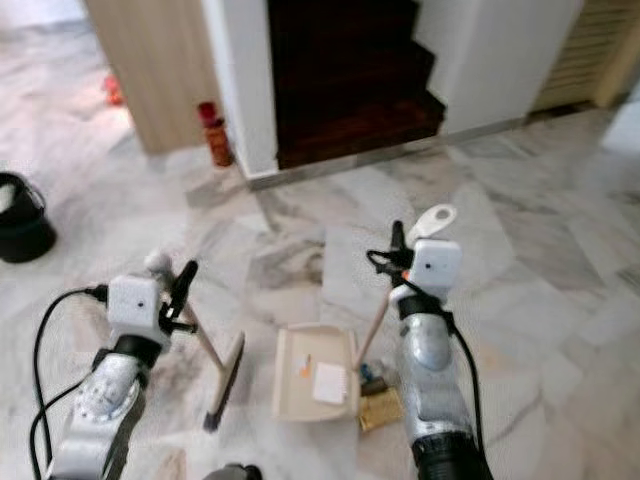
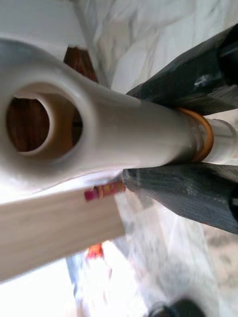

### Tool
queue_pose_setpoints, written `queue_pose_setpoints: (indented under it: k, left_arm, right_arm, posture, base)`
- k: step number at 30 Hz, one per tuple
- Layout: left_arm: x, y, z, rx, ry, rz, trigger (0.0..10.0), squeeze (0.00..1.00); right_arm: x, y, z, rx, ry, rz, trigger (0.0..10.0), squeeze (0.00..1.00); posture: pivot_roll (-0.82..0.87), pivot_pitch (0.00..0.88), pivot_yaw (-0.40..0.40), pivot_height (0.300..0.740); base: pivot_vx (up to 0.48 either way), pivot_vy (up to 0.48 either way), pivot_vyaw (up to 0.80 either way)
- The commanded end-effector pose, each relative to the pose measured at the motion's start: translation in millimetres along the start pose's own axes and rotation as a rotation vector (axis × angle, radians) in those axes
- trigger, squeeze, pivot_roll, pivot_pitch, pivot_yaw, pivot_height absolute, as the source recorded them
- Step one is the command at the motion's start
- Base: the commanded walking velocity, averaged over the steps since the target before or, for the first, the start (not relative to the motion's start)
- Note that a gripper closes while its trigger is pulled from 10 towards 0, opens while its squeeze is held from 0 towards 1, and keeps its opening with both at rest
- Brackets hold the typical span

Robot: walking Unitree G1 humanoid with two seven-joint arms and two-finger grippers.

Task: Sweep floor

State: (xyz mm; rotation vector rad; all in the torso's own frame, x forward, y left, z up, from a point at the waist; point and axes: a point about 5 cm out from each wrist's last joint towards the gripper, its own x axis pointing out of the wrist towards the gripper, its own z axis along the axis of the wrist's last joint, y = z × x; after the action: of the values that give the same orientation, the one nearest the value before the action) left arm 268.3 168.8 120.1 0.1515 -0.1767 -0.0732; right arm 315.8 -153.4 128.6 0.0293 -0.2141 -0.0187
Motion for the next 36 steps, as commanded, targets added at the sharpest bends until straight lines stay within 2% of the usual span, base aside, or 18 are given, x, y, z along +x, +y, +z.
queue_pose_setpoints:
  k: [1, 8, 13, 19, 21, 31, 36]
  left_arm:
    - [0.7, -0.5, 7.5, 0.017, -0.035, 0.007, 10.0, 0.0]
    - [-0.5, -0.5, 6.0, 0.024, -0.024, 0.015, 10.0, 0.0]
    - [-2.0, -0.9, 4.9, 0.027, -0.02, 0.017, 10.0, 0.0]
    - [-3.2, -1.3, 4.9, 0.023, -0.016, 0.016, 10.0, 0.0]
    - [-2.7, -1.5, 4.9, 0.023, -0.015, 0.015, 10.0, 0.0]
    - [-2.3, -2.1, 5.8, 0.024, -0.018, 0.016, 10.0, 0.0]
    - [-2.1, -2.1, 6.0, 0.023, -0.018, 0.021, 10.0, 0.0]
  right_arm:
    - [2.0, -1.6, 7.8, 0.018, -0.038, -0.007, 10.0, 0.0]
    - [2.5, -0.5, 5.5, 0.036, -0.015, -0.002, 10.0, 0.0]
    - [3.6, 2.1, 0.7, 0.088, 0.03, 0.02, 10.0, 0.0]
    - [3.1, 3.9, 2.0, 0.077, 0.018, 0.031, 10.0, 0.0]
    - [3.3, 5.2, 2.0, 0.057, 0.023, 0.049, 10.0, 0.0]
    - [2.3, 4.9, 0.7, 0.077, 0.034, 0.047, 10.0, 0.0]
    - [2.3, 5.3, -0.6, 0.094, 0.044, 0.055, 10.0, 0.0]
  posture:
    - [0.15, 0.111, -0.037, 0.74]
    - [0.15, 0.111, -0.036, 0.74]
    - [0.15, 0.115, -0.034, 0.74]
    - [0.15, 0.114, -0.031, 0.74]
    - [0.15, 0.113, -0.03, 0.74]
    - [0.15, 0.113, -0.03, 0.74]
    - [0.15, 0.116, -0.032, 0.74]
  base:
    - [0.0, 0.0, 0.8]
    - [0.0, 0.0, 0.73]
    - [0.0, 0.0, 0.0]
    - [0.0, 0.0, 0.0]
    - [0.0, 0.0, 0.8]
    - [0.0, 0.0, 0.6]
    - [0.0, 0.0, 0.19]
